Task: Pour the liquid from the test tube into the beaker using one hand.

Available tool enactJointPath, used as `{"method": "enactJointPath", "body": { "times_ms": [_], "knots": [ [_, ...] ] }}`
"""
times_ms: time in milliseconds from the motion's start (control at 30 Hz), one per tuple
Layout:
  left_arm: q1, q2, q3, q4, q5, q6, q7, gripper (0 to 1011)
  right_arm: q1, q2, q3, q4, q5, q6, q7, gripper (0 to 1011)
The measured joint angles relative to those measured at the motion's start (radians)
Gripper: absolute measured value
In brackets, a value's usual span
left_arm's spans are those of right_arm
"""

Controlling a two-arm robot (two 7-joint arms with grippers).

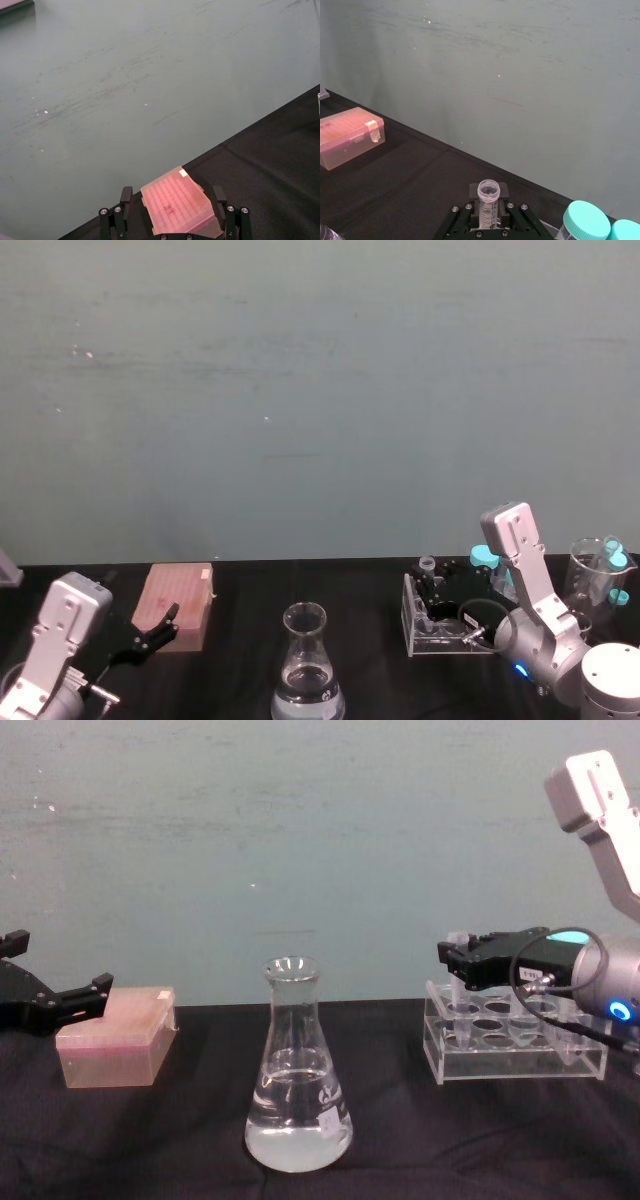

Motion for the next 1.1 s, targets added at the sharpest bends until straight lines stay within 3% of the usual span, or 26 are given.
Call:
{"method": "enactJointPath", "body": {
  "times_ms": [367,633,667,733,800,1100],
  "knots": [
    [0.000,0.000,0.000,0.000,0.000,0.000,0.000,1000,-0.001,0.000,0.003,-0.002,0.002,0.000,0.001,241],
    [0.000,0.000,0.000,0.000,0.000,0.000,0.000,1000,-0.002,0.001,0.004,-0.003,0.005,0.000,0.002,481],
    [0.000,0.000,0.000,0.000,0.000,0.000,0.000,1000,-0.002,0.001,0.004,-0.003,0.005,0.000,0.002,562],
    [0.000,0.000,0.000,0.000,0.000,0.000,0.000,1000,-0.003,0.001,0.004,-0.003,0.006,0.000,0.002,562],
    [0.000,0.000,0.000,0.000,0.000,0.000,0.000,1000,-0.003,0.001,0.004,-0.003,0.006,0.000,0.002,659],
    [0.000,0.000,0.000,0.000,0.000,0.000,0.000,1000,-0.003,0.001,0.005,-0.004,0.007,0.000,0.003,918]
  ]
}}
